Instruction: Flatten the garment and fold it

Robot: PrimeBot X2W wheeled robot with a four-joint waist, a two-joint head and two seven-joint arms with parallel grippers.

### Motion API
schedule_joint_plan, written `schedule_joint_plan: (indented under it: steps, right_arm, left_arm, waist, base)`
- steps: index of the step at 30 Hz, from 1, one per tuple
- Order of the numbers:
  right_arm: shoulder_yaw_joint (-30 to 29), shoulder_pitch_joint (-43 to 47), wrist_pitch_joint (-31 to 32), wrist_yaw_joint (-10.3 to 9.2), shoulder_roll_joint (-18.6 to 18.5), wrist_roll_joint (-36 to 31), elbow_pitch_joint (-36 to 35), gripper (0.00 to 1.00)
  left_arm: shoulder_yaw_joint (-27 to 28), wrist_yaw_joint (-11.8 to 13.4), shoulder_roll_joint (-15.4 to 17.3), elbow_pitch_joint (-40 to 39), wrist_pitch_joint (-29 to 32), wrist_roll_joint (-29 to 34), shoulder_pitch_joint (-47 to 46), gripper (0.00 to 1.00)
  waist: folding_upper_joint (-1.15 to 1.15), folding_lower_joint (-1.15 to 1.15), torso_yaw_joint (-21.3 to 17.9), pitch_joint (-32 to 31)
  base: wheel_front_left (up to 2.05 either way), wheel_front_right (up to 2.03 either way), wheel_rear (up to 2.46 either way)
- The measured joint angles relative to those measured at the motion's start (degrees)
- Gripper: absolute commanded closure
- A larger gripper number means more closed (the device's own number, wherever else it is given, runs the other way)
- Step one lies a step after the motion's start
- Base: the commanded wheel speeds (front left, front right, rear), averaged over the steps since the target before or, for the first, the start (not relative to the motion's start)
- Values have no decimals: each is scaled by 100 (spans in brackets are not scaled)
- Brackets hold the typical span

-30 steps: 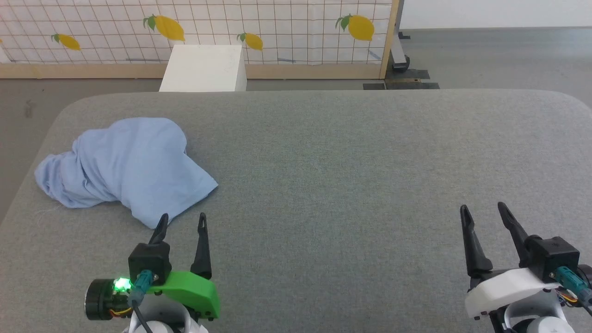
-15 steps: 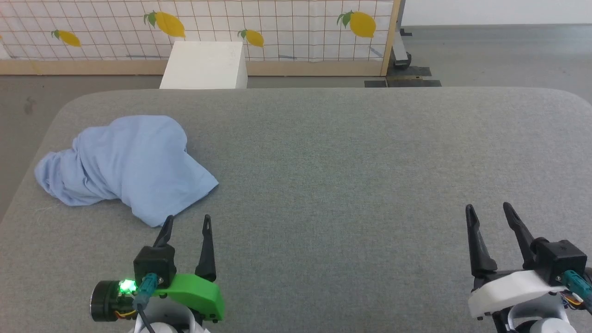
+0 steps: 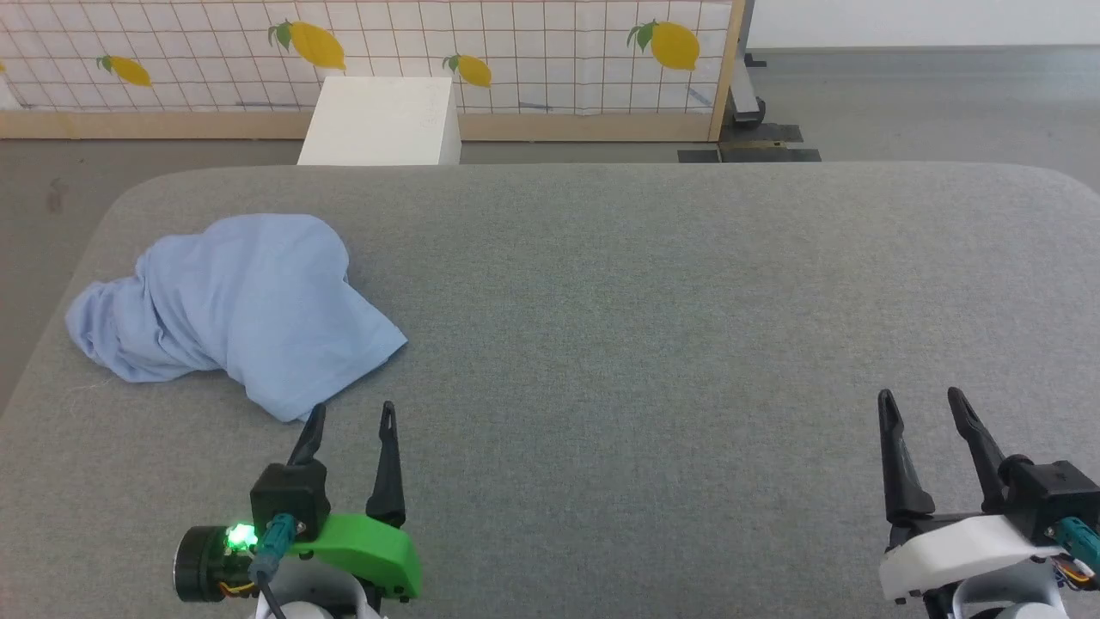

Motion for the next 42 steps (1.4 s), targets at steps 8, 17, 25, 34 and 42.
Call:
schedule_joint_plan:
  steps: [8, 17, 25, 34, 42]
  right_arm:
    - [-51, 15, -93, 0, 0, 52, 0, 0]
    - [-97, 18, -200, -1, 0, 110, -10, 0]
    - [-126, 48, -301, -1, 0, 158, -13, 0]
    - [-160, 126, -397, -1, 0, 208, 8, 0]
    - [-192, 131, -499, -1, 0, 254, 105, 0]
  left_arm:
    - [-58, 47, 0, 31, -98, -41, -2, 0]
    - [-115, 92, -1, 54, -203, -75, -27, 0]
    - [-162, 120, -1, 64, -296, -84, -30, 0]
    - [-249, 149, -1, 141, -404, -127, -54, 0]
    - [-310, 151, -1, 275, -504, -146, -64, 0]
  waist:
    - [0, 0, 7, -25]
    - [0, 0, 34, -14]
    - [0, 0, 41, -4]
    - [0, 0, 55, 10]
    - [0, 0, 75, 32]
  base:
    - [0, 0, 0]
    - [0, 0, 0]
    - [0, 0, 0]
    - [0, 0, 0]
    - [0, 0, 0]
